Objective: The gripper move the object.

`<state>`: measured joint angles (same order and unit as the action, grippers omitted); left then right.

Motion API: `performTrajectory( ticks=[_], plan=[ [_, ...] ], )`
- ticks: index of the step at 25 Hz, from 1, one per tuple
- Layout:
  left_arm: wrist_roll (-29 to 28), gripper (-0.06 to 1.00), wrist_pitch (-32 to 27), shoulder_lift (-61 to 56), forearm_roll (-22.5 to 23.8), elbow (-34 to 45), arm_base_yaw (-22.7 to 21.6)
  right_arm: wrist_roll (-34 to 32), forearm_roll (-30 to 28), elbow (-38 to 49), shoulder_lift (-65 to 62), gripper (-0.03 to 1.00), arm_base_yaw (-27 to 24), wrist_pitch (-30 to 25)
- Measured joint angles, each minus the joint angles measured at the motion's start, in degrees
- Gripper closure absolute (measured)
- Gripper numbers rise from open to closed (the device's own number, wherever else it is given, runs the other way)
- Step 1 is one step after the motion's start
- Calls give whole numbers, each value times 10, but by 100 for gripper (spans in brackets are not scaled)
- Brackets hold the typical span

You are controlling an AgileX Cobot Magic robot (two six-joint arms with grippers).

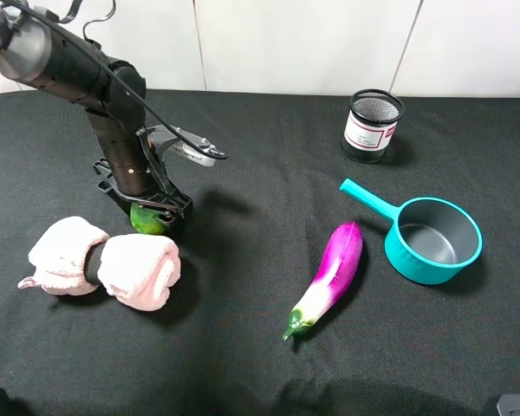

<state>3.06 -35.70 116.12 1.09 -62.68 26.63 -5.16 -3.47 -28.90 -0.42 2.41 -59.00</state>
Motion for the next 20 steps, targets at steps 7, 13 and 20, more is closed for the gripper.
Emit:
performTrajectory(
  ticks=[7,13,20],
  plan=[
    [2,3,-43,0,-11,-37,0,0,0,0,0,27,0,0],
    [2,3,-110,0,-16,-86,0,0,0,0,0,27,0,0],
    [2,3,-201,-3,-20,-151,0,0,0,0,0,27,0,0]
  ],
)
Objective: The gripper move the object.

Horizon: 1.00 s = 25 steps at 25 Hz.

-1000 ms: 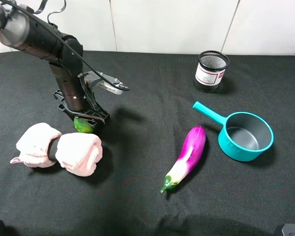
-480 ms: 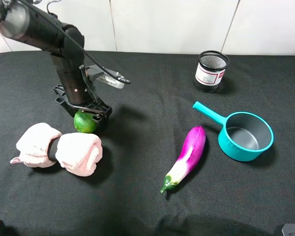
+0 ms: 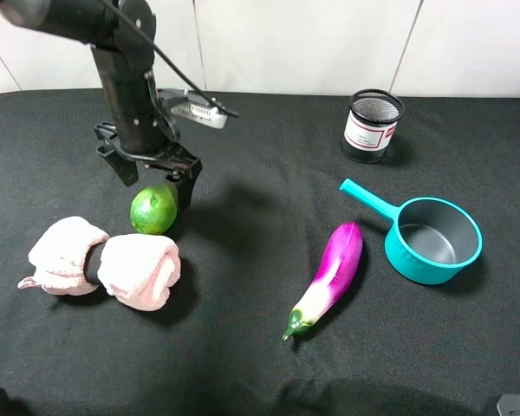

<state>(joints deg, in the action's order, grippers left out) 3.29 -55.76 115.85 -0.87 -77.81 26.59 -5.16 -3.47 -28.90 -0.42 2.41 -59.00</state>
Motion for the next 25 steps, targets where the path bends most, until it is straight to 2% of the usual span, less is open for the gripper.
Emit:
performTrajectory(
  ticks=[8,17,25],
  plan=[
    [0,-3,-24,-105,-9,-18,0,0,0,0,0,27,0,0],
    [1,-5,-116,-249,-9,-19,0,0,0,0,0,27,0,0],
    [2,-5,-117,-368,-20,-7,0,0,0,0,0,27,0,0]
  ],
)
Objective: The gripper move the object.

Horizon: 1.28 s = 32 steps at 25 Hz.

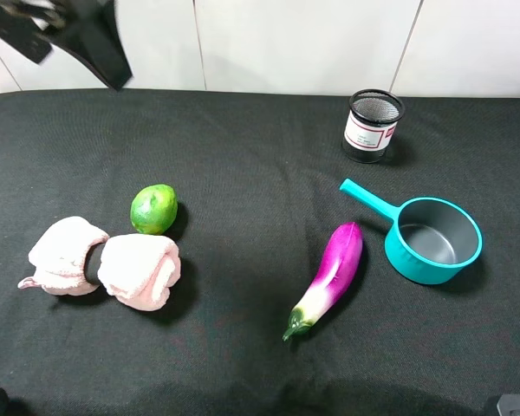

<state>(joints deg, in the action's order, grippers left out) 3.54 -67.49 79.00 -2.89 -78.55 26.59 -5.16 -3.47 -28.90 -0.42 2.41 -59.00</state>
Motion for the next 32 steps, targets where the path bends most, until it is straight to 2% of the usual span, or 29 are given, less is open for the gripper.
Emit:
performTrajectory(
  ticks=[12,23,27,32],
  plan=[
    [11,-5,-2,-205,4,69,0,0,0,0,0,27,0,0],
    [12,-5,-1,-419,22,214,-1,0,0,0,0,27,0,0],
    [12,-5,-1,-483,22,255,-25,0,0,0,0,27,0,0],
    [12,-5,-1,-554,14,285,-92,0,0,0,0,27,0,0]
  ],
)
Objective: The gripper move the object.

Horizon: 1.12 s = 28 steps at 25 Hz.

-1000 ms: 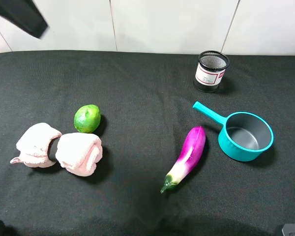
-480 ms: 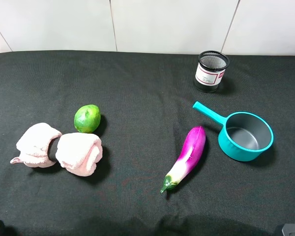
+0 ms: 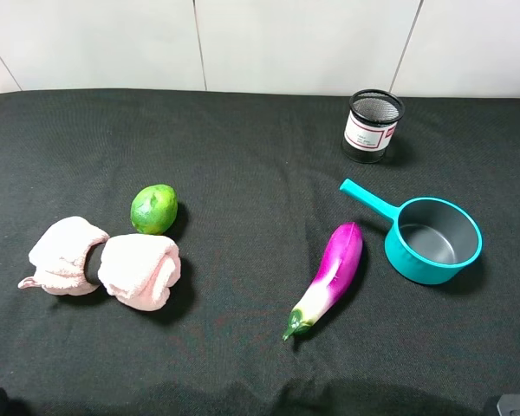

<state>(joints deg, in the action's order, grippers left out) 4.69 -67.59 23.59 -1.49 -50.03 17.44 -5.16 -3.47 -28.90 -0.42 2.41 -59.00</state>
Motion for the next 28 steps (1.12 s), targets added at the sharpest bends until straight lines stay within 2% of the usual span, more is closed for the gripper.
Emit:
performTrajectory(
  ticks=[4,13,16,22,28],
  plan=[
    [0,-5,0,-49,-2,6,-39,0,0,0,0,27,0,0],
    [0,-5,0,-146,-4,29,-92,0,0,0,0,27,0,0],
    [0,-5,3,-183,-8,77,-94,0,0,0,0,27,0,0],
    [1,-5,80,-237,-19,191,-94,0,0,0,0,27,0,0],
    [1,-5,69,-238,-28,218,-94,0,0,0,0,27,0,0]
  ],
)
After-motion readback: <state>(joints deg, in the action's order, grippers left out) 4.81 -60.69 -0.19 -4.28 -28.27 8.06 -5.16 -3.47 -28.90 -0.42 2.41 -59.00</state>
